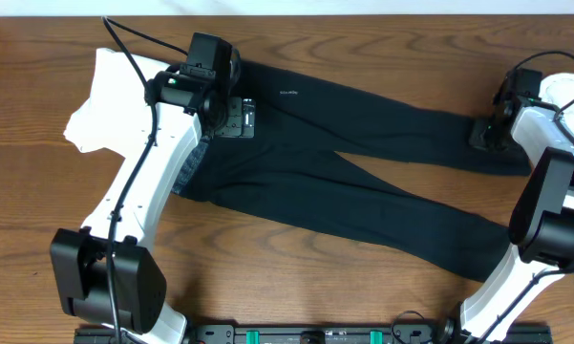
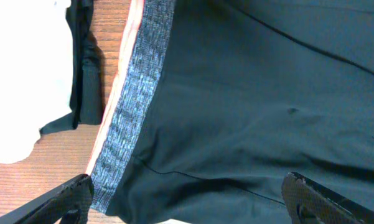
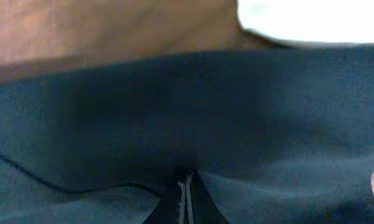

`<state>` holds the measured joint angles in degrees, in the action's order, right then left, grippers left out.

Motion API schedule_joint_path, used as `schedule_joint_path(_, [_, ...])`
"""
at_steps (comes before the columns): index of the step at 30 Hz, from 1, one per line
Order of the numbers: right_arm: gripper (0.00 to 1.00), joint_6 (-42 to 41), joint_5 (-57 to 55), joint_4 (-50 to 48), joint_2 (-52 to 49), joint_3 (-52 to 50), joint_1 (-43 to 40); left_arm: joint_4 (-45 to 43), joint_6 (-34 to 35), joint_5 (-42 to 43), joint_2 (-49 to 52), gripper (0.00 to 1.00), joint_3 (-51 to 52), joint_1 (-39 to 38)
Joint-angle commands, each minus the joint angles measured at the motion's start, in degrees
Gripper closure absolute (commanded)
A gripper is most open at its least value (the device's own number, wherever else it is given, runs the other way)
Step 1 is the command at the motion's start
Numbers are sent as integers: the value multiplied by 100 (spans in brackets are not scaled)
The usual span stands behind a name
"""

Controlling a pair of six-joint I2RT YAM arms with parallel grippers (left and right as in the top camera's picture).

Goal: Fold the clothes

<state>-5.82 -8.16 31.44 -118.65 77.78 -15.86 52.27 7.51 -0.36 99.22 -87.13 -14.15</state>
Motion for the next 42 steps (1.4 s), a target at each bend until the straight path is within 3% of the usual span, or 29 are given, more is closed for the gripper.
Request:
schedule_joint_path(1, [99,57,-170,-192,-426,-203,-83,7,31,-11,109,2,92,11])
schedule_joint_path(6, [76,57,149,-129,-341,63,-39,-133,-13,-50,133,2,92,15])
schedule_joint_path(9, [41,52,275,424,-122,435,-22,-243,-11,-50,105,2,52,37])
schedule_joint_path(14, [34,-256,448,1906,496,1060,-22,-138,-7,-48,72,2,-22,94])
schedule_joint_path(19, [38,-1137,654,3803,1187,1071,-20,125,35,-48,74,2,-20,278])
schedule_joint_path(20, [47,-1237,695,4076,1300,975,-20,129,33,-48,74,2,-20,321])
schedule_joint_path(22, [88,-1241,763,4269,1458,730,-20,122,35,-48,74,2,-20,409])
schedule_joint_path(23, [99,-1241,796,4306,1543,527,-20,116,33,-48,74,2,-20,457])
schedule_joint_path(34, [99,-1674,911,3228,1792,-2096,-26,15,33,-46,74,2,-20,708])
schedule_joint_path(39, [99,-2190,-66,2933,1792,-2494,-26,-48,35,-22,74,2,-20,708])
schedule_joint_path(42, [99,-2203,-83,2601,1792,-2677,-33,-50,33,-24,74,2,-20,708])
